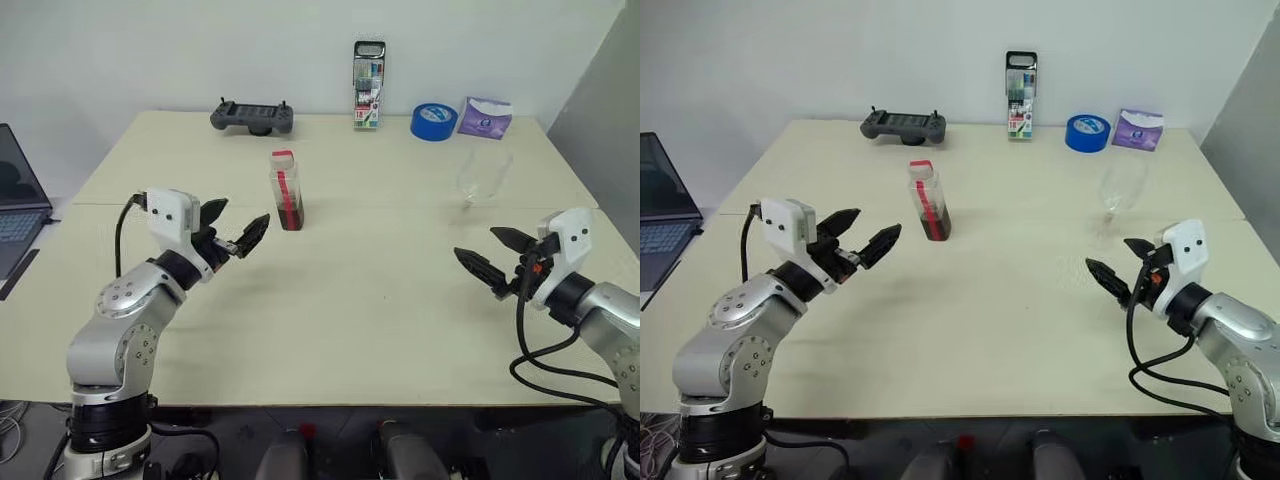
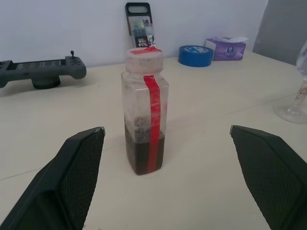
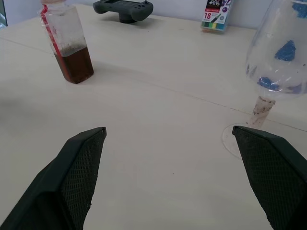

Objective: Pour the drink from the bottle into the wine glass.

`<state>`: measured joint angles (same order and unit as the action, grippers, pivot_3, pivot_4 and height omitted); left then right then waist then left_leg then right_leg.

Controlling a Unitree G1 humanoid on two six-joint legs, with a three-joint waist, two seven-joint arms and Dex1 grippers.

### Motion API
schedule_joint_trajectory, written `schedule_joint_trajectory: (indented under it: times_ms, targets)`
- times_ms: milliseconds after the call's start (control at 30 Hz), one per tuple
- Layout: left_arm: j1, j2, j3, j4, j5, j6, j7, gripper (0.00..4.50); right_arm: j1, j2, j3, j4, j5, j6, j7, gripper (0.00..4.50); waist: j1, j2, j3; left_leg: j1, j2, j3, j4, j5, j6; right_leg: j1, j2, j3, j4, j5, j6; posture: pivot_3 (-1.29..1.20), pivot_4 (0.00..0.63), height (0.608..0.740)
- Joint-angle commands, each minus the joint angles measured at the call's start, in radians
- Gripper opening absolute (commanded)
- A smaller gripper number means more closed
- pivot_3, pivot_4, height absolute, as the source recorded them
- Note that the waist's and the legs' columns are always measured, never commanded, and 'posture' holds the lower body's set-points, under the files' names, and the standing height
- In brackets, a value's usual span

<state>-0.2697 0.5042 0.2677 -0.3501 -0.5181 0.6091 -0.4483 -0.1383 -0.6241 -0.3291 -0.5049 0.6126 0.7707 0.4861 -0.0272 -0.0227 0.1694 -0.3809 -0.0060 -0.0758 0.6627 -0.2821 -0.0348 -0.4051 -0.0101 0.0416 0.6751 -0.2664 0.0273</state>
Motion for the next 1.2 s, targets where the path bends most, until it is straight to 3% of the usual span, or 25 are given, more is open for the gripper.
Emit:
schedule_joint_trajectory:
  times_ms: [33,300,533,733,967,1200]
  targets:
    - [0.010,0.008,0.006,-0.053,-0.020,0.004,-0.004,4.45,-0.016,0.001,-0.002,-0.008,-0.006,-0.028,-0.010,4.50,0.000,0.000,0.000,0.000,0.000,0.000,0.000,0.000,0.000,0.000,0.000,0.000,0.000,0.000,0.000,0.00,0.150,0.740]
    - [-0.006,-0.020,-0.043,-0.029,0.121,-0.090,0.094,4.45,-0.025,0.008,0.014,-0.007,-0.003,-0.031,-0.012,4.50,0.000,0.000,0.000,0.000,-0.001,0.000,0.000,0.000,0.000,0.000,-0.001,0.000,0.000,0.000,0.000,0.00,0.150,0.740]
    - [-0.104,-0.198,-0.201,0.081,0.290,-0.171,0.254,4.45,-0.147,0.033,0.181,-0.072,0.040,0.016,0.020,4.50,0.001,0.000,0.000,0.000,-0.002,0.001,0.002,0.000,0.000,0.000,-0.001,0.000,0.000,0.000,0.000,0.00,0.150,0.740]
    - [-0.201,-0.356,-0.234,0.242,0.414,-0.248,0.438,4.45,-0.347,0.053,0.327,-0.081,0.050,0.065,0.038,4.50,0.000,0.000,0.000,0.000,-0.001,0.000,0.001,0.000,0.000,0.000,0.000,-0.001,0.001,0.000,0.000,0.00,0.150,0.740]
    - [-0.230,-0.413,-0.267,0.341,0.491,-0.350,0.480,4.45,-0.388,0.055,0.340,-0.051,0.024,0.053,0.038,4.50,0.006,0.000,0.000,-0.002,-0.002,-0.001,0.001,0.000,0.000,0.000,-0.007,-0.002,-0.001,0.000,0.000,0.00,0.150,0.740]
    - [-0.364,-0.429,-0.237,0.534,0.484,-0.440,0.482,4.45,-0.423,0.098,0.356,-0.009,-0.025,0.039,0.000,4.50,0.006,-0.001,0.000,-0.001,-0.004,-0.001,0.002,0.000,0.000,0.000,-0.007,-0.004,0.001,0.000,0.000,0.00,0.150,0.740]
